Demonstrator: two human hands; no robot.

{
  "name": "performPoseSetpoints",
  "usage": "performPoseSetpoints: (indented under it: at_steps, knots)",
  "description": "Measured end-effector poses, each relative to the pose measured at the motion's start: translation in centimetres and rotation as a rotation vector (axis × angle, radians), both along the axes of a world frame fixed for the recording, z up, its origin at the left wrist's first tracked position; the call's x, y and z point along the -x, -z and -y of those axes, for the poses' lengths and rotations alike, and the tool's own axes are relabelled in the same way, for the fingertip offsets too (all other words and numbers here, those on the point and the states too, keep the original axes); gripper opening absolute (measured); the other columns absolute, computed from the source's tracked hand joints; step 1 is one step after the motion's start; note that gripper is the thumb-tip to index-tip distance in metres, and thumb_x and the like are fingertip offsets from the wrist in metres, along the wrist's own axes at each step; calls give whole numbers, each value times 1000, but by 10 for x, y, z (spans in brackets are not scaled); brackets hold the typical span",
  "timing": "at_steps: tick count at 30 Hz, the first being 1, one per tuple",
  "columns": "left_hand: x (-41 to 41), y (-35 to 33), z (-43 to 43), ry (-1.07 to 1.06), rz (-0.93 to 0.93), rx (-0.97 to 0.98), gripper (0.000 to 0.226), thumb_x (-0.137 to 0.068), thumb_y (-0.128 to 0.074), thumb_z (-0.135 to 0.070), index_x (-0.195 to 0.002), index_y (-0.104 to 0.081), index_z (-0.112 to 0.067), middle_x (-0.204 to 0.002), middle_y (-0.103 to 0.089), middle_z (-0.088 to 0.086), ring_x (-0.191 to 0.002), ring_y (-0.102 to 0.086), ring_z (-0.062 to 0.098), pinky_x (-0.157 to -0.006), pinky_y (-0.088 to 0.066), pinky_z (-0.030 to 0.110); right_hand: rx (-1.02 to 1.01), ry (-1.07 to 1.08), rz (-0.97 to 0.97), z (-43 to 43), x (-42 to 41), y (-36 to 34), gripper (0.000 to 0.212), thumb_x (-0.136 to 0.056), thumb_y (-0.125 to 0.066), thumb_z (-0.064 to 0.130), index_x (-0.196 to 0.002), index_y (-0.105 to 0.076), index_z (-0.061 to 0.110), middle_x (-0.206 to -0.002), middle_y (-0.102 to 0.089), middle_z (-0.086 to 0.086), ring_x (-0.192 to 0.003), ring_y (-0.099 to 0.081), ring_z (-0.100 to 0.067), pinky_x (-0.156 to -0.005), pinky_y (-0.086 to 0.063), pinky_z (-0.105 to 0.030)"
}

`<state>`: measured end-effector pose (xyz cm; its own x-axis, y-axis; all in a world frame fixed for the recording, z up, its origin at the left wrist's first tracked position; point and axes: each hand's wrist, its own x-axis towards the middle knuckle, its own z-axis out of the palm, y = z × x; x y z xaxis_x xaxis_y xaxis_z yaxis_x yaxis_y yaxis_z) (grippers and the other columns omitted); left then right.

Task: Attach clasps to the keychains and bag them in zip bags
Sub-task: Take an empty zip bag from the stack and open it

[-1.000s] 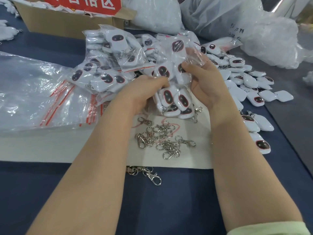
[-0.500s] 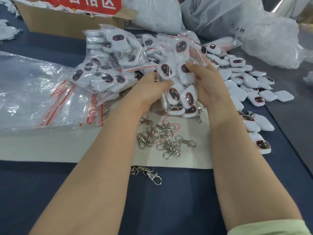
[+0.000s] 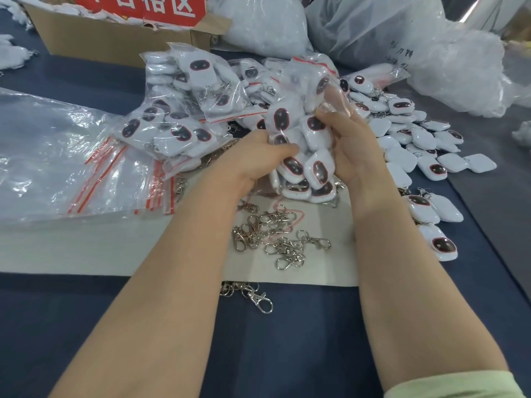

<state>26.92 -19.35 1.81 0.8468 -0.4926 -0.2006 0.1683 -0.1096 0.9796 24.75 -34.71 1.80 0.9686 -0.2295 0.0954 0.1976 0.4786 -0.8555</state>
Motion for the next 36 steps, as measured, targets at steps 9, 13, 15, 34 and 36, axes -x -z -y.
performPoseSetpoints:
  at_steps: [9,13,15,34,36]
  knots:
    - [0,2,6,-129,-147,122,4,-88,-65,-13,-87,-62,-15,-77,-72,5,-74,-68,26,-67,-57,45,-43,46,-67,-1,-7,3,31,-90,-52,-9,-117,-61,5,-104,-70,-16,-90,-68,-28,-87,-57,-45]
    - [3,-4,0,-18,-84,90,19,-89,-64,-21,-105,-62,-11,-104,-70,14,-98,-67,32,-83,-55,52,-61,79,-110,2,-8,5,28,-90,-52,-9,-108,-65,9,-102,-71,-17,-86,-70,-27,-80,-59,-43]
    - [5,-6,-4,115,-75,90,31,-88,-63,-11,-118,-56,-9,-114,-66,17,-104,-64,32,-89,-52,53,-66,115,-138,4,-9,7,27,-90,-53,-8,-105,-66,10,-97,-72,-15,-82,-71,-26,-74,-60,-40]
    - [-1,-1,-6,96,0,13,27,-81,-51,1,-100,-59,-17,-108,-65,14,-93,-60,25,-88,-51,43,-58,169,-215,4,-7,4,37,-91,-50,-7,-126,-59,4,-108,-67,-17,-89,-65,-26,-89,-54,-44]
    - [0,-3,-9,149,-45,79,27,-83,-45,7,-93,-59,-13,-95,-69,9,-83,-63,20,-80,-54,37,-64,177,-225,4,-7,3,38,-91,-50,-7,-126,-59,6,-104,-68,-15,-84,-67,-24,-85,-56,-41]
